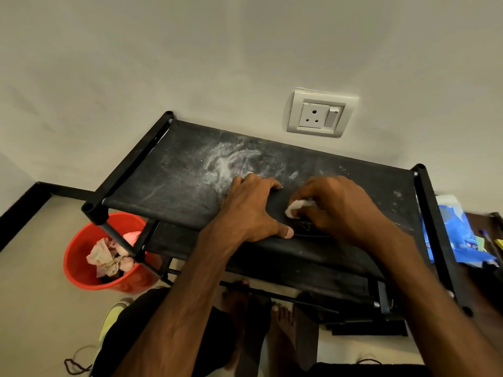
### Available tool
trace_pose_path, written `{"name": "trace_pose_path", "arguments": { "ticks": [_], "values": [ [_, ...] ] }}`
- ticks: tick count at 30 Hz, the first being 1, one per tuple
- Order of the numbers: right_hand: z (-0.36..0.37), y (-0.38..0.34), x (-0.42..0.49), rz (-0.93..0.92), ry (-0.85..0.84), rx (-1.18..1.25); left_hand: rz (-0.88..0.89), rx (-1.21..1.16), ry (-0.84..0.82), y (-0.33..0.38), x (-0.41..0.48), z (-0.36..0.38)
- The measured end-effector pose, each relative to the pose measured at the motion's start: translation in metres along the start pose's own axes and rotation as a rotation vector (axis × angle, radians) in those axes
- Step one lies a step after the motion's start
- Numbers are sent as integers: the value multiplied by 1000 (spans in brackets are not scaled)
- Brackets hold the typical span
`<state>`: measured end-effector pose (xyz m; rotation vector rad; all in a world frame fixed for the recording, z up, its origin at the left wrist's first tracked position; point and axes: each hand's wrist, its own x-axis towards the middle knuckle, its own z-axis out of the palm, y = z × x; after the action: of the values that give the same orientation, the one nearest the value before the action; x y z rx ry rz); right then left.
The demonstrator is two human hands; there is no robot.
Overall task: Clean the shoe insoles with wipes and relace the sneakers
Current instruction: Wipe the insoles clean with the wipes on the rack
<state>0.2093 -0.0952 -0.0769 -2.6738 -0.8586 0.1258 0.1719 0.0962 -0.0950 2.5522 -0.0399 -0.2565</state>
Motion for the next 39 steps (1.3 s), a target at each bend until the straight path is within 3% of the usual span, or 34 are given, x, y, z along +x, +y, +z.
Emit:
{"name": "trace_pose_path", "arguments": {
  "ticks": [3, 5, 10, 13, 16, 19, 22, 28, 30, 39],
  "values": [
    [7, 3, 11, 39, 101, 13, -4, -6, -2, 0, 0, 0],
    [7, 3, 12, 30, 78, 35, -3, -12, -5, -1, 0, 0],
    [-9, -4, -1, -15, -204, 112, 12, -5, 7, -3, 0, 0],
    [-19, -5, -7, 6, -280, 38, 11, -4, 11, -2, 1, 1],
    [-15, -1, -5, 39, -194, 17, 7, 1, 9, -1, 1, 1],
    [-3, 1, 2, 86, -2, 14, 3, 1, -3, -1, 1, 0],
    [1, 1, 4, 84, 36, 31, 1, 3, -13, -2, 1, -2],
    [-21, -2, -8, 44, -291, 71, 1, -10, -12, -3, 2, -2],
    [-24, -2, -10, 53, -322, 42, 7, -1, -13, -3, 2, -2],
    [17, 9, 18, 170, 165, -46, 17, 8, -45, -1, 1, -4]
  ]
}}
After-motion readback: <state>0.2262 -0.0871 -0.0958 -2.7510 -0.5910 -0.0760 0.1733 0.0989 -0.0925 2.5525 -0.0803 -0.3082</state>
